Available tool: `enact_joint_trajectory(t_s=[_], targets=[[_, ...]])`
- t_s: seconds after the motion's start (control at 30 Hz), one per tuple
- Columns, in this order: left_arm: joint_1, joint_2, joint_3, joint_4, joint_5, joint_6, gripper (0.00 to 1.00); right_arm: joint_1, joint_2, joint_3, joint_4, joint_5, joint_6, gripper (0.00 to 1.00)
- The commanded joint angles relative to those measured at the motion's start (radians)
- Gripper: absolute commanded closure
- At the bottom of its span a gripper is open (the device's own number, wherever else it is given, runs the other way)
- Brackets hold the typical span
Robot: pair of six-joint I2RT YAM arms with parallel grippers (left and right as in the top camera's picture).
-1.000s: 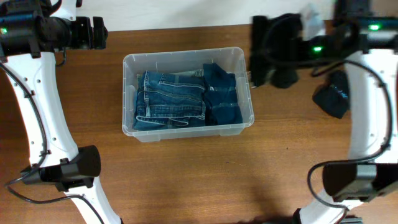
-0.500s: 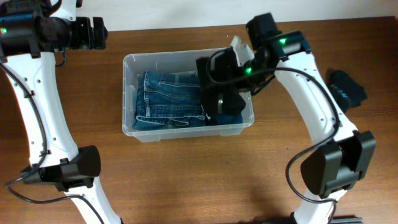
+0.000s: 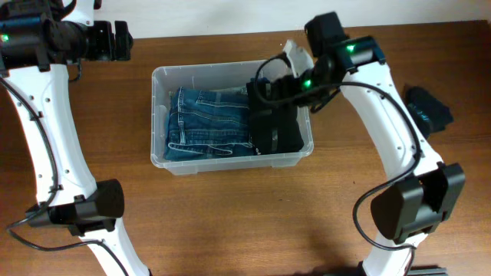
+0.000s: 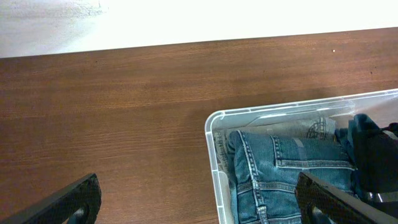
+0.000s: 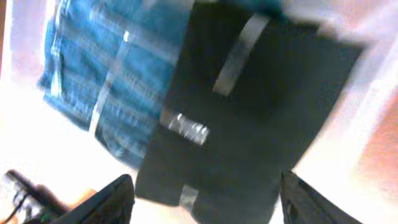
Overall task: Pack container
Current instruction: 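Carry the black garment with the right gripper into the bin's right side, then open the right gripper and move it back to the black garments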
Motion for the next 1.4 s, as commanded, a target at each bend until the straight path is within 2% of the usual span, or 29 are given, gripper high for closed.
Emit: enact_joint_trajectory(t_s=[0.0, 0.03, 0.1, 0.23, 0.37, 0.53, 0.6, 0.73, 0.77, 0.83, 0.87, 0.9, 0.93, 1.0, 1.17, 1.27, 1.37], targets=[[0.002, 0.006, -0.004, 0.003, 0.0, -0.008, 0.01, 0.008, -0.017, 0.056, -0.002, 0.111, -0.019, 0.43], [0.002, 0.006, -0.004, 0.003, 0.0, -0.008, 0.01, 0.008, -0.017, 0.055, -0.005, 0.11, -0.019, 0.51], [0.002, 0.006, -0.004, 0.003, 0.0, -0.008, 0.01, 0.012, -0.015, 0.045, -0.016, 0.11, -0.019, 0.72], [0.002, 0.006, -0.004, 0.004, 0.0, -0.008, 0.01, 0.042, -0.012, -0.01, -0.021, 0.147, -0.018, 0.95], [0.002, 0.006, -0.004, 0.005, 0.0, -0.008, 0.01, 0.062, -0.012, -0.113, 0.033, 0.173, -0.018, 0.96], [0.002, 0.006, -0.004, 0.005, 0.0, -0.008, 0.01, 0.06, -0.012, -0.29, 0.213, 0.2, -0.018, 0.92], [0.002, 0.006, -0.004, 0.003, 0.0, -0.008, 0.01, 0.058, -0.012, -0.302, 0.234, 0.23, -0.018, 0.88], [0.002, 0.006, -0.004, 0.003, 0.0, -0.008, 0.01, 0.048, -0.014, -0.229, 0.214, 0.247, -0.018, 0.87], [0.002, 0.006, -0.004, 0.004, 0.0, -0.008, 0.01, 0.043, -0.016, -0.192, 0.196, 0.247, -0.018, 0.84], [0.002, 0.006, -0.004, 0.005, 0.0, -0.008, 0.01, 0.032, -0.024, -0.085, 0.14, 0.247, -0.018, 0.66], [0.002, 0.006, -0.004, 0.007, 0.0, -0.008, 0.01, 0.018, -0.025, -0.021, 0.105, 0.248, -0.018, 0.39], [0.002, 0.006, -0.004, 0.008, 0.0, -0.008, 0.01, -0.001, -0.027, 0.056, 0.063, 0.249, -0.018, 0.21], [0.002, 0.006, -0.004, 0.008, 0.0, -0.008, 0.01, -0.014, -0.027, 0.092, 0.042, 0.252, -0.018, 0.17], [0.002, 0.006, -0.004, 0.008, 0.0, -0.008, 0.01, -0.082, -0.027, 0.185, -0.019, 0.278, -0.017, 0.03], [0.002, 0.006, -0.004, 0.018, -0.008, -0.001, 0.01, -0.292, -0.023, 0.187, -0.073, 0.281, 0.041, 0.01], [0.002, 0.006, -0.004, 0.019, -0.008, -0.001, 0.01, -0.496, -0.013, 0.129, -0.087, 0.267, 0.161, 0.02], [0.002, 0.006, -0.004, 0.019, -0.008, -0.001, 0.01, -0.628, -0.012, 0.038, -0.043, 0.196, 0.213, 0.02]])
